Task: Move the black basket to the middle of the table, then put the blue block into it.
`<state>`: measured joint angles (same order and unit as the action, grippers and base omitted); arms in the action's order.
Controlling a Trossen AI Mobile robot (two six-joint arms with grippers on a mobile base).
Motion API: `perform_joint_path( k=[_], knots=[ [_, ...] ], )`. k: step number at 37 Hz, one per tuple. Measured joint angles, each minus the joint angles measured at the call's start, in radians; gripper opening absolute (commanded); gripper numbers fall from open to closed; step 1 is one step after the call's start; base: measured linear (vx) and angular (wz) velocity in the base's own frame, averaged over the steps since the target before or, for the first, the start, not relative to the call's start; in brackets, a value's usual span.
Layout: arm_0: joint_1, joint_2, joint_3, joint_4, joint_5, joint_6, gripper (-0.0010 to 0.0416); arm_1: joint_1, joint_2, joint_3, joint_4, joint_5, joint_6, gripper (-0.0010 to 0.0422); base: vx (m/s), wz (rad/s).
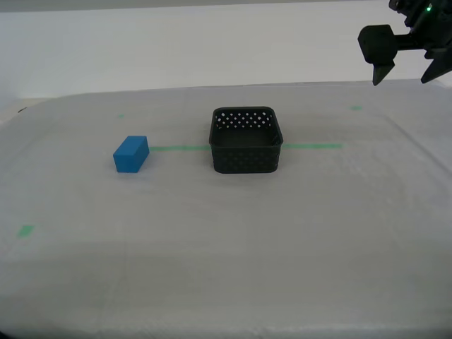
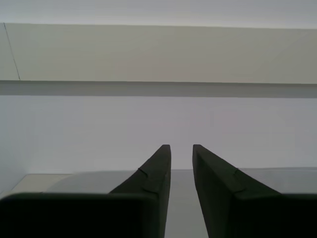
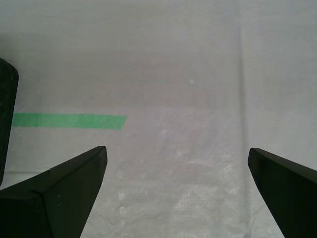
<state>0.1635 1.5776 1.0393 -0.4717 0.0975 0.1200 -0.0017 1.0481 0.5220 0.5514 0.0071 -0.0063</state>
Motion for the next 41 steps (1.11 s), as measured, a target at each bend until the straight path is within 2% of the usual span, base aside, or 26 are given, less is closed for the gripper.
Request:
perform_joint_path(
  k=[6, 16, 19, 24, 28, 31, 41],
  knots=[
    [-0.001, 0.0, 0.0, 0.0, 0.0, 0.0, 0.0399, 0.0, 0.0, 0.006, 0.0, 0.041, -0.012, 0.0185, 0.0, 0.0],
    [-0.001, 0.0, 0.0, 0.0, 0.0, 0.0, 0.0398, 0.001, 0.0, 0.007, 0.006, 0.169, -0.013, 0.0318, 0.0, 0.0],
    [0.0, 0.0, 0.0, 0.0, 0.0, 0.0, 0.0399, 0.001, 0.0, 0.007, 0.004, 0.185, -0.014, 0.0353, 0.0, 0.0],
    [0.0, 0.0, 0.0, 0.0, 0.0, 0.0, 0.0398, 0.0, 0.0, 0.006, -0.004, 0.188, -0.027, 0.0408, 0.0, 0.0],
    [0.0, 0.0, 0.0, 0.0, 0.0, 0.0, 0.0398, 0.0, 0.0, 0.006, -0.03, 0.188, -0.052, 0.039, 0.0, 0.0],
    [0.001, 0.0, 0.0, 0.0, 0.0, 0.0, 0.0399, 0.0, 0.0, 0.006, -0.057, 0.189, -0.052, 0.0406, 0.0, 0.0],
    [0.0, 0.0, 0.0, 0.0, 0.0, 0.0, 0.0398, 0.0, 0.0, 0.047, -0.24, 0.189, -0.048, 0.0403, 0.0, 0.0]
  ],
)
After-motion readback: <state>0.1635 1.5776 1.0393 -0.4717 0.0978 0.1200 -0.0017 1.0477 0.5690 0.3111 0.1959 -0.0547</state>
